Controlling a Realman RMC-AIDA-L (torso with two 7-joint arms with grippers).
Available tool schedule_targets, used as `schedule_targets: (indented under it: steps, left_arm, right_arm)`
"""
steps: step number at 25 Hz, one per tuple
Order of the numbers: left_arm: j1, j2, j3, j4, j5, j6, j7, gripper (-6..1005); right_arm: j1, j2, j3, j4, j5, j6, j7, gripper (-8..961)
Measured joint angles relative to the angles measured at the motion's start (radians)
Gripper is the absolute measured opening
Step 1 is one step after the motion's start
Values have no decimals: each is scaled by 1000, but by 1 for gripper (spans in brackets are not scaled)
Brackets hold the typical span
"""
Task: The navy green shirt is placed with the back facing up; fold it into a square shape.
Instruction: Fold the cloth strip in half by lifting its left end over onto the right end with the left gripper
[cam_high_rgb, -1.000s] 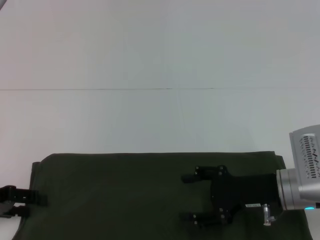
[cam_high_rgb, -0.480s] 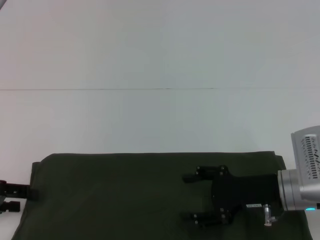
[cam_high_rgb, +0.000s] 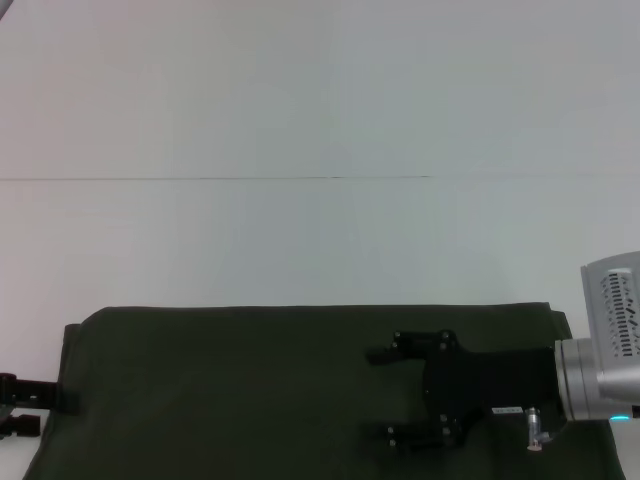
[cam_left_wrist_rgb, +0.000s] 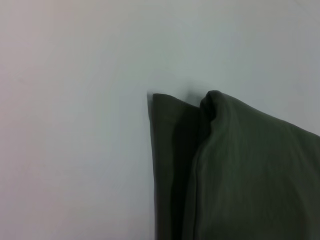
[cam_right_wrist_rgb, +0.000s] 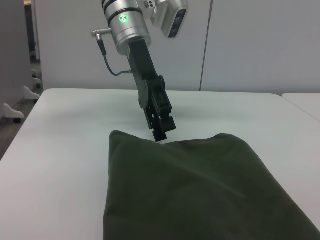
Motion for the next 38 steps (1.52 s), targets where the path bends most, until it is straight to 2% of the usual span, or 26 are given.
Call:
schedule_targets:
  steps: [13, 21, 38]
  left_arm:
    - [-7, 7, -2, 10, 31, 1, -4, 837]
    - [-12, -1, 3, 5, 57, -35, 1, 837]
    - [-13, -3, 29, 1, 57, -49, 3, 837]
  right_arm:
    - [0, 0, -1, 2, 0, 3, 0, 848]
    - [2, 0, -4, 4, 0, 13, 0, 848]
    - [3, 0, -5, 9, 0, 23, 2, 848]
